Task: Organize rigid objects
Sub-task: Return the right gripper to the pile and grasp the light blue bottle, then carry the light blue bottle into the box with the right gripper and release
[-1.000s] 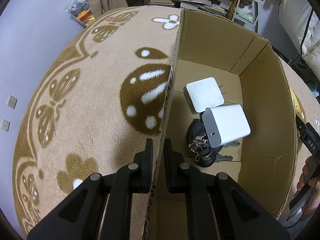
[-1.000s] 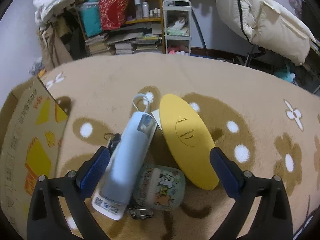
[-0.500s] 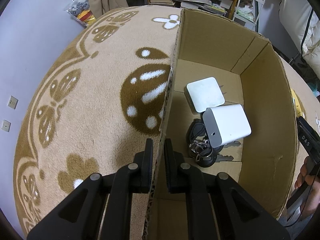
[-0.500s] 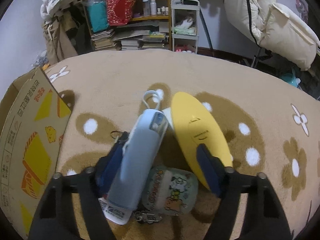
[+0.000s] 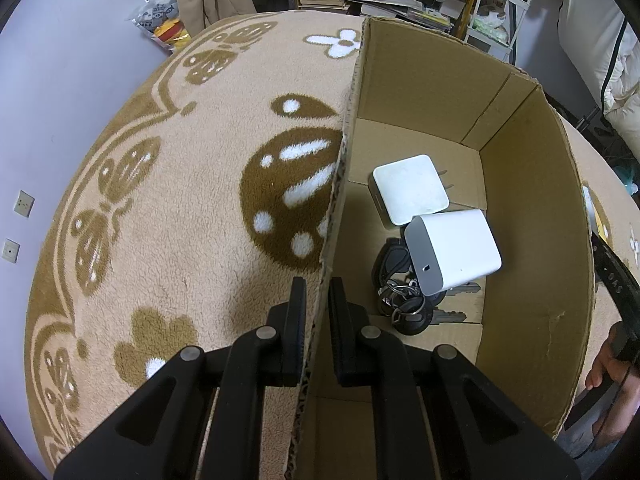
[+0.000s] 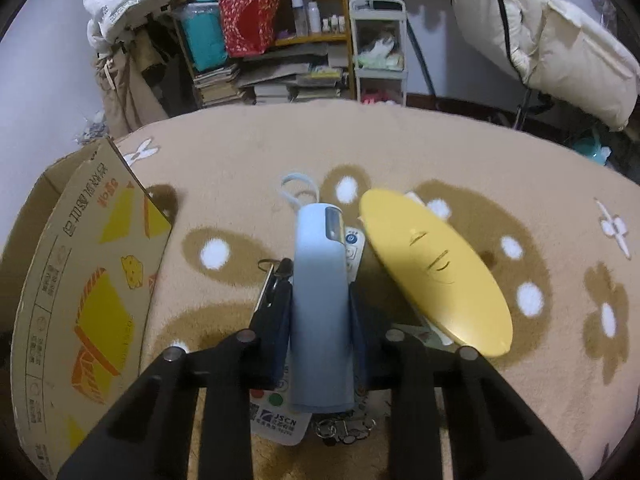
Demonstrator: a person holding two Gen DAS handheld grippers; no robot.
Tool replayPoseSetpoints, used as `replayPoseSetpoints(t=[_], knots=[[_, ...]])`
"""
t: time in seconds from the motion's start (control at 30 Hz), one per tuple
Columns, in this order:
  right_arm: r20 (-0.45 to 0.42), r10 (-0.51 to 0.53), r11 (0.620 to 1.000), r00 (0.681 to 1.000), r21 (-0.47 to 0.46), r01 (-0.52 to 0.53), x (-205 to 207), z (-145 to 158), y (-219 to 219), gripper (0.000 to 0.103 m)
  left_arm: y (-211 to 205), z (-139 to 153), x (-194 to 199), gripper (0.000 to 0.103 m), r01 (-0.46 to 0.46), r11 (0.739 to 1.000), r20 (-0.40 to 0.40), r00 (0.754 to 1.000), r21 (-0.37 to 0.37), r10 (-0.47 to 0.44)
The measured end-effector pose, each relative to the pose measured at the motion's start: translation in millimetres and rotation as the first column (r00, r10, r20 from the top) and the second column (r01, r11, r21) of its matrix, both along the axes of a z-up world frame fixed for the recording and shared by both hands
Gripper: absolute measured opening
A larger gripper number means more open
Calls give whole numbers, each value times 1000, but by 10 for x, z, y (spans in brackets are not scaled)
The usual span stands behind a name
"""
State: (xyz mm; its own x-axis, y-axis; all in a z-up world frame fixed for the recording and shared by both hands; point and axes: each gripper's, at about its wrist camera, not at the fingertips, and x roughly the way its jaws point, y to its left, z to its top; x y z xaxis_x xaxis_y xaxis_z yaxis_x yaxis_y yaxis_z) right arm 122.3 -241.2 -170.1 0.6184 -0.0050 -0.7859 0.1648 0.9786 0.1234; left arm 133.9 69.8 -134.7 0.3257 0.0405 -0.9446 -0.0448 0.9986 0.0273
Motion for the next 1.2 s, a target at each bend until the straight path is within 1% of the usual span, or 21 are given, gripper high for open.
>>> replayPoseSetpoints(t=[0.13,0.4,0.47,0.53,0.63,0.8,0.93,1.2], knots=[[30,-53,996,998,69,51,-76,114,-116,29,8,-1,0,10,-1,1000,-1,1000,-2,1],[76,-82,986,994,154,69,-176,311,-157,29,11,2,-2,10,0,1000,0,1000,-3,0],[86,-59,986,995,160,45,-182,369,-109,29,5,4,-3,10,5,1000,2,1000,5,-5],[94,-36,982,995,186,18,-184,414,-59,29,-13,5,-4,10,10,1000,3,1000,17,-10],[104,-17,982,994,188,-3,-200,504,64,29,-18,7,-7,10,7,1000,2,1000,9,-7],[149,73,977,986,190,-101,-242,705,338,29,-20,8,-8,10,1,1000,-2,1000,2,-1],[166,134,968,977,191,-165,-264,807,573,29,-4,10,-3,10,-4,1000,-5,1000,-4,4],[184,276,947,943,117,-300,-280,933,1191,29,27,17,-13,10,-4,1000,-4,1000,-17,4]])
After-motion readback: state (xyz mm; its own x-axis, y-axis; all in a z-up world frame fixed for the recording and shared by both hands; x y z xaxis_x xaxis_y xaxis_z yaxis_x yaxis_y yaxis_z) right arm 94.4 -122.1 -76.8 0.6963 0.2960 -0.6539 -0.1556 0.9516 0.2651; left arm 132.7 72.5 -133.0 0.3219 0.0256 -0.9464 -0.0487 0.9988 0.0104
